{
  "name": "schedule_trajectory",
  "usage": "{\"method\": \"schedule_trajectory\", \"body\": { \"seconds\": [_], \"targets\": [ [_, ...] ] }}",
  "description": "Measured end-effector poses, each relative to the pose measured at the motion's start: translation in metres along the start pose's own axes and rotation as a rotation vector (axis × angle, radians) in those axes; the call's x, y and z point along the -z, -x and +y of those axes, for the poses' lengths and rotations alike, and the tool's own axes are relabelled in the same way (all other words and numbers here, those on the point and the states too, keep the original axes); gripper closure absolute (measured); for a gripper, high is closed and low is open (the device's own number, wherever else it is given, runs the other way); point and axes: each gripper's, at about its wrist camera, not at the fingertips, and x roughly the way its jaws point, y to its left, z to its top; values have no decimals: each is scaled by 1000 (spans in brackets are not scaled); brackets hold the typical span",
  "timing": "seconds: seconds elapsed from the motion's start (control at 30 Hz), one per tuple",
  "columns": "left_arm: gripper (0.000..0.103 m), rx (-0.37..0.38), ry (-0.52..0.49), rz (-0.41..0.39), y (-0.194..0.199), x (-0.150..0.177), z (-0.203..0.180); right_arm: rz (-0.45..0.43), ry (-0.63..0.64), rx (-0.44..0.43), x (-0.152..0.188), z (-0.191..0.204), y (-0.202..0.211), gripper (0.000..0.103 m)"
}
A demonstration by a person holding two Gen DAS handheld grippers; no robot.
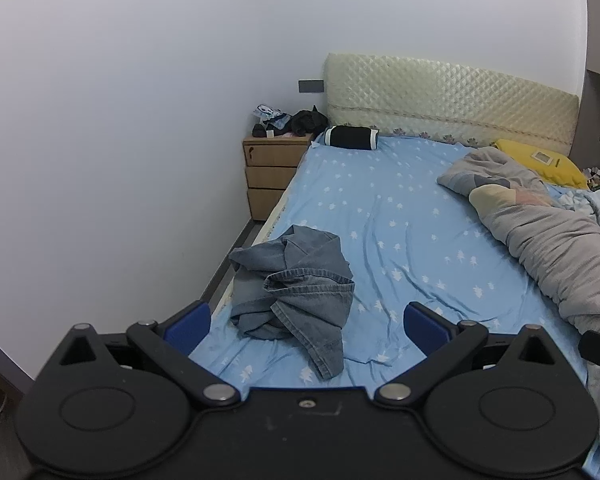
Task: Fold clothes
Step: 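Move both grippers toward the crumpled blue jeans on the bed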
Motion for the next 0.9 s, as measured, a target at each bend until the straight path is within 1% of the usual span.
{"method": "schedule_trajectory", "body": {
  "seconds": [0.1, 0.17, 0.2, 0.5, 0.63, 0.9],
  "targets": [
    [0, 0, -22, 14, -3, 1, -4, 3, -5, -2, 1, 0, -2, 0],
    [0, -17, -43, -4, -1, 5, -14, 5, -8, -4, 1, 0, -4, 0],
    [0, -3, -30, 5, -3, 3, -9, 6, -10, -5, 1, 0, -5, 0],
    [0, 4, -29, 16, -1, 0, -16, 16, -24, -12, 3, -1, -12, 0],
    [0, 16, -37, 24, 1, 1, -14, 20, -30, -15, 3, -1, -16, 0],
    [0, 34, -44, 42, -7, 3, -13, 28, -31, -6, 6, -4, -4, 0]
  ]
}}
